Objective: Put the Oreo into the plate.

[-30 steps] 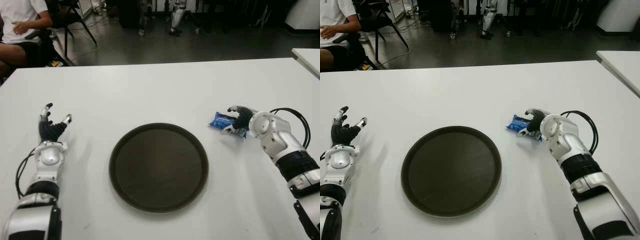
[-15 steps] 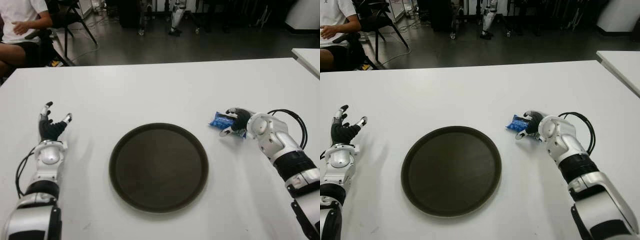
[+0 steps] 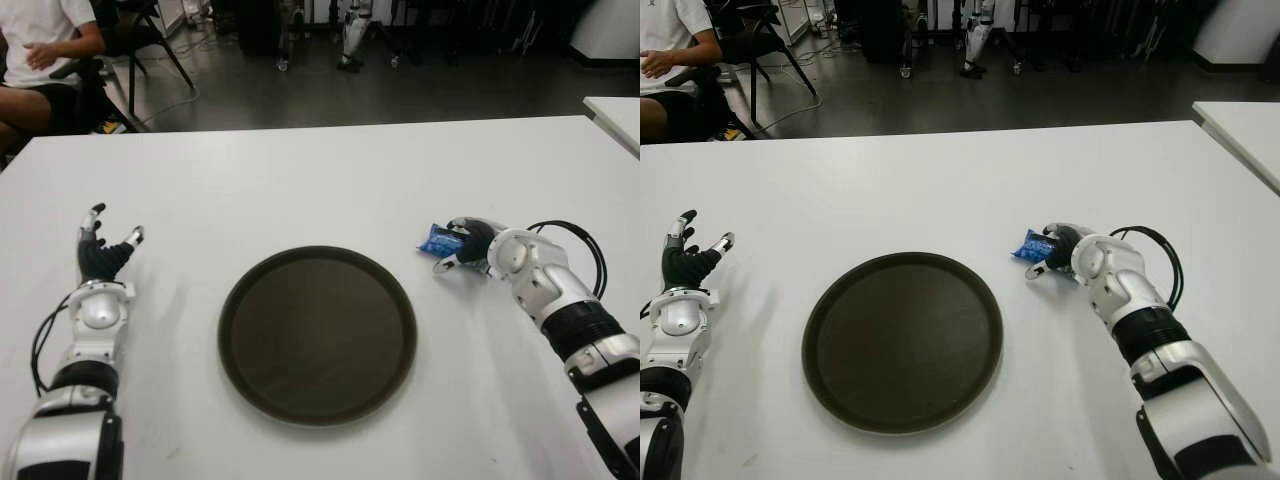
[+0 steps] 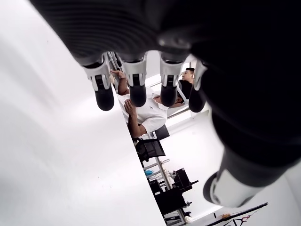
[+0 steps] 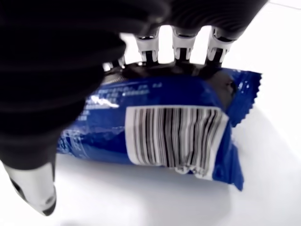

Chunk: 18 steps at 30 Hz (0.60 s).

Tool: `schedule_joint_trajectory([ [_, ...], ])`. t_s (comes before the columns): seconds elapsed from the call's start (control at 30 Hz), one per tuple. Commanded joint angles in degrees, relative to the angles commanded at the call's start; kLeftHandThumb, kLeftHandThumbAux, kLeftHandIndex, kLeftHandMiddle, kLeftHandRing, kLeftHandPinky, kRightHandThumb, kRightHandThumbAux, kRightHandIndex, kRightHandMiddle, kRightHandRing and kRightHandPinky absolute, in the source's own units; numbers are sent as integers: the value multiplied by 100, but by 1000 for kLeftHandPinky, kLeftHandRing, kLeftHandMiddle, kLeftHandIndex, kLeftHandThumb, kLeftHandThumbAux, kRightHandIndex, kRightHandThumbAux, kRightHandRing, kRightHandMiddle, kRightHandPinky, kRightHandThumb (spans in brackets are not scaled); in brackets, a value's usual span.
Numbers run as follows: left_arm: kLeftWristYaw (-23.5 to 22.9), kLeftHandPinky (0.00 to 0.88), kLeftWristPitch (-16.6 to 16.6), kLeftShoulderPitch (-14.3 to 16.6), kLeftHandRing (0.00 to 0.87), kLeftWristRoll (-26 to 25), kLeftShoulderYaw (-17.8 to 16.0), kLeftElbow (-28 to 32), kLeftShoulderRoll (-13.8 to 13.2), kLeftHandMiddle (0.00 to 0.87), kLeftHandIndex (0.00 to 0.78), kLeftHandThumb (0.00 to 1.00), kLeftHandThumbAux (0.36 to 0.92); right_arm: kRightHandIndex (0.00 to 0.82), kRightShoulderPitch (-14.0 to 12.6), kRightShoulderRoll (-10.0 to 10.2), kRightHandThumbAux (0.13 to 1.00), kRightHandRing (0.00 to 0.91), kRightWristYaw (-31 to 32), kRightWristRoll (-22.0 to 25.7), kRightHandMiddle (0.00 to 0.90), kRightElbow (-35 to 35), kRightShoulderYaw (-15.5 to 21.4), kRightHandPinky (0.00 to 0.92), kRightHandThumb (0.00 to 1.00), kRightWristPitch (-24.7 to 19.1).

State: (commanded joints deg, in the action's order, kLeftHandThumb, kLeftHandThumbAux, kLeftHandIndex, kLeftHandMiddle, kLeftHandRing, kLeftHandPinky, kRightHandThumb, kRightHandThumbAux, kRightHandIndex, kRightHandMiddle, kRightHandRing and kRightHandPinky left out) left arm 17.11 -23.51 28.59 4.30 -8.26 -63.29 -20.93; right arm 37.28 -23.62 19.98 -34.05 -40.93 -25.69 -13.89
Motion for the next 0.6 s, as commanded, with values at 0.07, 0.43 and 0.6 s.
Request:
schedule_joint_trajectory([
  [0.07, -6, 0, -6, 2, 0, 0, 1, -4, -2, 0, 1, 0, 740, 22, 32, 29, 689, 4, 21, 5, 45, -56, -18, 0, 0, 5],
  [0.43, 41, 0, 79, -7, 0, 3, 0, 29, 8, 0, 0, 0, 710, 31, 115, 114, 720, 6, -29, 21, 51, -279, -56, 0, 0, 61],
  [0.6, 47, 0, 140, 10, 0, -29, -25, 25, 17, 0, 0, 0, 721, 30, 107, 104, 715, 8, -72, 41, 51, -307, -40, 0, 0, 145],
])
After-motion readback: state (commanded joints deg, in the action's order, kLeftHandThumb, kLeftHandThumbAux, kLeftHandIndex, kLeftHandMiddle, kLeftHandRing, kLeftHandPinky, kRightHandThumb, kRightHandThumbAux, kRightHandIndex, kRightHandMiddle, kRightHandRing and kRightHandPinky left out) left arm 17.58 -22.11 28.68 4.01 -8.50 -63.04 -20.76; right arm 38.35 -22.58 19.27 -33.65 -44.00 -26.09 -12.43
